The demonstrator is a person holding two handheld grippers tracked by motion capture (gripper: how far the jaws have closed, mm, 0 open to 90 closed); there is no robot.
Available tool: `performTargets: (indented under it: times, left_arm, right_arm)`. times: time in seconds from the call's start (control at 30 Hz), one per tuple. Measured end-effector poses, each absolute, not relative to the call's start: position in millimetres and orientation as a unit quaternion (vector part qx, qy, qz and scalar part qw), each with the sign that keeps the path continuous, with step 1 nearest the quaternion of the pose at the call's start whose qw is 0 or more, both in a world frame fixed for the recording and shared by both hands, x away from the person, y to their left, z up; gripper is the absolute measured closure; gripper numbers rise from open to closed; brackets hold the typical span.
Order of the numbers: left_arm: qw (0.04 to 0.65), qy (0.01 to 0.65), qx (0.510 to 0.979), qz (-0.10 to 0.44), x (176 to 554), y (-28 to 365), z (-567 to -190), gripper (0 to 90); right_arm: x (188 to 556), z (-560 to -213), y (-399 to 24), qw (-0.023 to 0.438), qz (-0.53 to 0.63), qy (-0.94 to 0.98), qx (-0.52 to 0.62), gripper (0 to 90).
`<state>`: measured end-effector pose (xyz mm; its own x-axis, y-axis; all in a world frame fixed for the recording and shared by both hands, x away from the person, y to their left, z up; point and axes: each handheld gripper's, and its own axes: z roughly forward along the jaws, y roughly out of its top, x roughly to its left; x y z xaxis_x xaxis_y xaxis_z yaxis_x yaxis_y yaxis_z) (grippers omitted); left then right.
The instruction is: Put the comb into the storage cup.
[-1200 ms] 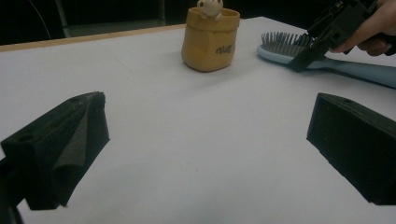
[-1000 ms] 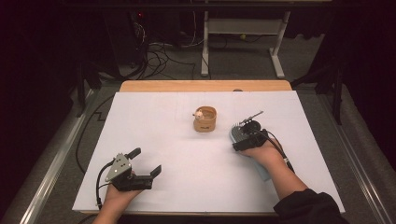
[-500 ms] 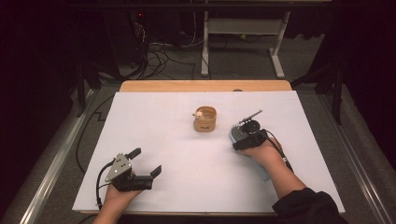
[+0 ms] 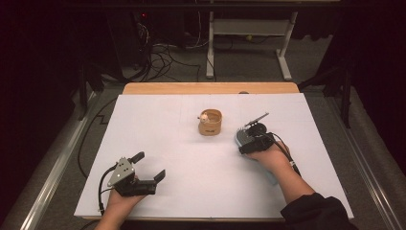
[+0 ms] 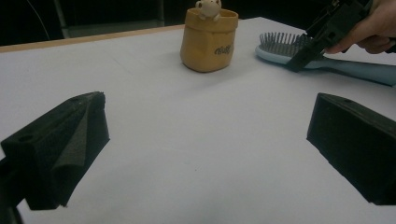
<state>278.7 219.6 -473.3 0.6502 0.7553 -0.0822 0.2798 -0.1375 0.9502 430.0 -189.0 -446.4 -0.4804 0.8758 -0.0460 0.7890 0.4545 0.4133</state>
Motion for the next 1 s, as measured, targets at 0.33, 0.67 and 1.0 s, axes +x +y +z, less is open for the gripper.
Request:
performTargets:
  times: [0.33,0.67,1.0]
  left_arm:
    - [0.55,0.358,0.723,0.215,278.9,219.5,-473.6,0.1]
    - [0.55,0.357,0.724,0.215,278.7,219.3,-473.6,0.1]
    - [0.55,0.357,0.724,0.215,278.8,219.2,-473.7,0.1]
  right_arm:
    - [424.2,-436.1,-191.5,0.131,0.193,0.846,0.48,20.5]
    - [413.0,-418.6,-197.1,0.157,0.247,0.836,0.464,20.5]
    - [399.6,-405.8,-207.2,0.18,0.308,0.816,0.455,20.4]
